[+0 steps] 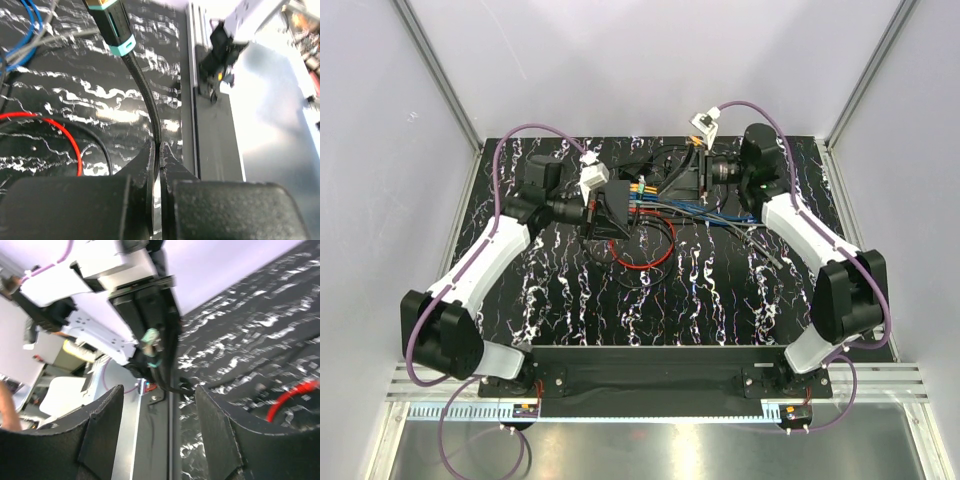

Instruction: Insert the plug into the switch port

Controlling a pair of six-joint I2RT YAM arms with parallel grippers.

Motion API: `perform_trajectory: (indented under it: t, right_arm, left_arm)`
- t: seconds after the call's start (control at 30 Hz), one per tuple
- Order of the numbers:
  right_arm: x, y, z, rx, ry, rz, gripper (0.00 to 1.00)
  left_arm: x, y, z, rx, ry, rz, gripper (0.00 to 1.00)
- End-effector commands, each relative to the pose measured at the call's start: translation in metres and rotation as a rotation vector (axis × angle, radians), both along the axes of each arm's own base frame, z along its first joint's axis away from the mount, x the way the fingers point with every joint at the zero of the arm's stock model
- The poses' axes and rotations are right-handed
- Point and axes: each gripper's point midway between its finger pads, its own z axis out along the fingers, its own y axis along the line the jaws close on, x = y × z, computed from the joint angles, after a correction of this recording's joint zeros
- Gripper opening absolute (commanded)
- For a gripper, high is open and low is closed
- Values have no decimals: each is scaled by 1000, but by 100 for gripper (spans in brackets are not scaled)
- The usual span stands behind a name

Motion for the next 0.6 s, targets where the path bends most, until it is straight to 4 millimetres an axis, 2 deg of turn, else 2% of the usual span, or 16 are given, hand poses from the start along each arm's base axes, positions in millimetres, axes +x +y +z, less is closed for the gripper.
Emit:
perform_trajectory:
  t: [0.0,0.07,0.23,0.33,0.47,0.53,0.57]
  right_arm:
    - [-22,15,21,58,-38,85,66]
    - [-30,25,21,61,-33,109,66]
    - [-25,45,15,51,-25,114,66]
    - [-23,54,23,61,-36,123,57]
    - [-18,57,37,97,-59,132,37]
    - [-17,59,40,104,-32,141,20]
    - [-16,60,44,122,-55,143,4]
  left_arm:
    - [-3,-4,39,-113,-48,-25,0]
    - [-1,-4,41,-116,-56,-17,0]
    - [0,-5,43,-118,-37,-18,0]
    - [-1,-3,43,-109,-28,-15,0]
    - [1,-1,43,-99,-39,2,0]
    - [2,0,43,-99,-33,8,0]
    - [3,0,45,-99,-38,13,0]
